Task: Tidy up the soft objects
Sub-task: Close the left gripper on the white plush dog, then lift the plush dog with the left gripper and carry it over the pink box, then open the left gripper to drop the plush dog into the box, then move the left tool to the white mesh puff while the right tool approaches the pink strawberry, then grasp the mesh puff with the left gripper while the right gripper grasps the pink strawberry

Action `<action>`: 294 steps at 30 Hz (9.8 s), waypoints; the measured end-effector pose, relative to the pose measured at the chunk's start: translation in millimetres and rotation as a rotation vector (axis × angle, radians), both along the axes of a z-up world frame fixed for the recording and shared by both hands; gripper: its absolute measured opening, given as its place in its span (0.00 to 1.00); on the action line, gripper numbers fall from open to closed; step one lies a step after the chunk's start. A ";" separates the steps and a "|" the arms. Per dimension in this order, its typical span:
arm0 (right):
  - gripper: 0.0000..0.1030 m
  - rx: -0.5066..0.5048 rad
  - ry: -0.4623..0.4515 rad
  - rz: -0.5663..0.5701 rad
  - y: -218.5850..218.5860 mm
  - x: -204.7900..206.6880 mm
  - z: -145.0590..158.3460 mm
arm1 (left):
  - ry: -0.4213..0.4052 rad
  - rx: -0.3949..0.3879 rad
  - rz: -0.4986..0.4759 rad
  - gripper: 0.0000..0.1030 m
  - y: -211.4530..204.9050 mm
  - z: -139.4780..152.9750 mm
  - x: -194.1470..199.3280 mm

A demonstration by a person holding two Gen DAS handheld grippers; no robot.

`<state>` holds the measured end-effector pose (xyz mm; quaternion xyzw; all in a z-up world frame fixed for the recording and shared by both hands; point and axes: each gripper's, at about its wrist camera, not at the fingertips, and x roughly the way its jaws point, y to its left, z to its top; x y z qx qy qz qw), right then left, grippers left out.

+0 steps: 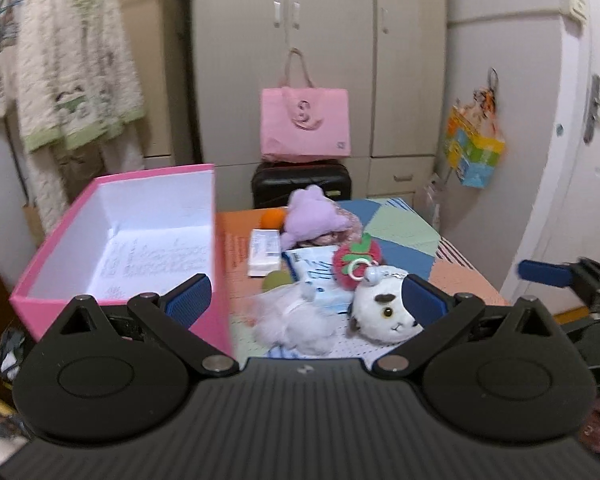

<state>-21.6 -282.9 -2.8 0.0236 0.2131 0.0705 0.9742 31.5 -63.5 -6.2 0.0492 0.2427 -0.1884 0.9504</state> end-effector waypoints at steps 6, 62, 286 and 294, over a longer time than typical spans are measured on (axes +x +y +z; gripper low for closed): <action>0.99 0.054 0.093 0.088 -8.8 39.7 -37.0 | 0.083 -0.027 -0.127 0.98 -27.9 -20.2 33.4; 0.65 0.040 0.263 0.143 32.6 24.2 -54.0 | 0.360 -0.051 -0.273 0.67 -52.8 -64.2 26.0; 0.49 -0.034 0.211 0.179 -44.9 168.3 -83.5 | 0.068 0.136 0.214 0.35 -40.3 -106.7 78.0; 0.49 -0.008 0.216 0.162 -42.4 143.3 -76.0 | 0.097 0.084 0.167 0.35 -30.2 -99.1 64.0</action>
